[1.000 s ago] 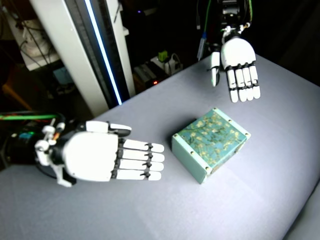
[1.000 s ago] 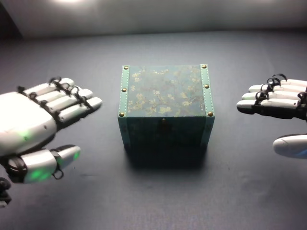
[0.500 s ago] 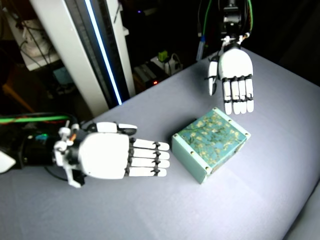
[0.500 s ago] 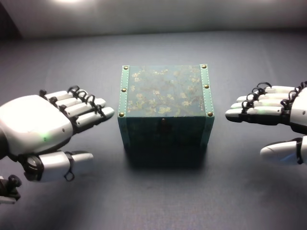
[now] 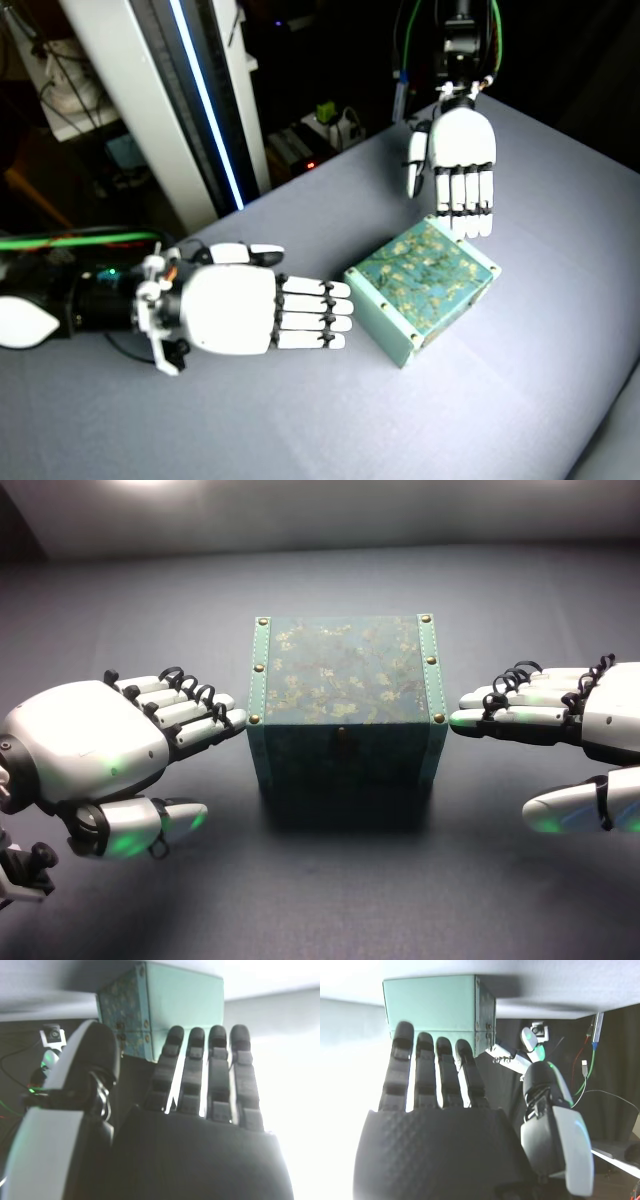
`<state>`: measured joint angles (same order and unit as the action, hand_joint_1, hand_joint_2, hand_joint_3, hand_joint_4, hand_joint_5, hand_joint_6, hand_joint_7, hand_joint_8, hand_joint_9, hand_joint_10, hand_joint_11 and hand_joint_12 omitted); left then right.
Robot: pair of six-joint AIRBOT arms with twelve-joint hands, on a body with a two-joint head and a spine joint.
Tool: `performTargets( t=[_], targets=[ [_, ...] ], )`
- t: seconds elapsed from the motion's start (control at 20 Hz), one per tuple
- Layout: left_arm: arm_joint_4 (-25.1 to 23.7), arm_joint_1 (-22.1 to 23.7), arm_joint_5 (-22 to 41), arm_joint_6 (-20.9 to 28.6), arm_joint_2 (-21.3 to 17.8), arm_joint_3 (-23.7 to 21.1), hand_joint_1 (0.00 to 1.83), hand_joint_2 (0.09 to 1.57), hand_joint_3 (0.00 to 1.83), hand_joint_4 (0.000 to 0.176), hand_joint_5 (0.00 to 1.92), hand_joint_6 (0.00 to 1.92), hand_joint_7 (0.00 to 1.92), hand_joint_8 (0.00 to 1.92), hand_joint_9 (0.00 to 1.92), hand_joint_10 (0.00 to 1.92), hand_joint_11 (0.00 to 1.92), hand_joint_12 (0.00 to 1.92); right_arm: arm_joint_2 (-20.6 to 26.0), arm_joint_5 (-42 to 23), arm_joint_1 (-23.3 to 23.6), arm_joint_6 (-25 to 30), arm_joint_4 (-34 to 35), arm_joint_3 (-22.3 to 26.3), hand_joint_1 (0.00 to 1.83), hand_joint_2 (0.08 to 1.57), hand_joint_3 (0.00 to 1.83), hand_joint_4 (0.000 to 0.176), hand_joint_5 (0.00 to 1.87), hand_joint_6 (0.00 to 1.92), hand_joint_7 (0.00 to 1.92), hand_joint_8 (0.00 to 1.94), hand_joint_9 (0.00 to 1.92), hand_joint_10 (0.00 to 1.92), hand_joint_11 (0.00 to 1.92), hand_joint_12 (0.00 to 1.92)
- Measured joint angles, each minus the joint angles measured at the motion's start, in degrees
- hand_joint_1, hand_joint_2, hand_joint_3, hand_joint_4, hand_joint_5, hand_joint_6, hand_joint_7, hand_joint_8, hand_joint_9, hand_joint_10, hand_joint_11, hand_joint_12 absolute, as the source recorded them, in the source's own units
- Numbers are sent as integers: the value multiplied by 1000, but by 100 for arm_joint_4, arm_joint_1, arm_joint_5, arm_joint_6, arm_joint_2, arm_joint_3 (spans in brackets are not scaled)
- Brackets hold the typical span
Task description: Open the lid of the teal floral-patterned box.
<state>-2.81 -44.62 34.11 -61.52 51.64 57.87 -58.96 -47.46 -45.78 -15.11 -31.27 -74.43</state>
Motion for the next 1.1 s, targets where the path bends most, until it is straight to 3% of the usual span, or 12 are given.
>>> performTargets(
  t=[0.85,1.1],
  targets=[
    [4,177,127,179,90,70,0,1564,8,0,0,0,40,10,112,3,43,25,-24,-22,66,13,212,-13,0,1359,14,0,97,4,78,5,70,2,32,101],
    [55,201,157,227,136,94,0,1538,0,0,0,0,4,1,46,1,19,13,-24,-50,61,15,361,-37,0,1278,0,0,117,10,80,10,55,4,45,115]
  ],
)
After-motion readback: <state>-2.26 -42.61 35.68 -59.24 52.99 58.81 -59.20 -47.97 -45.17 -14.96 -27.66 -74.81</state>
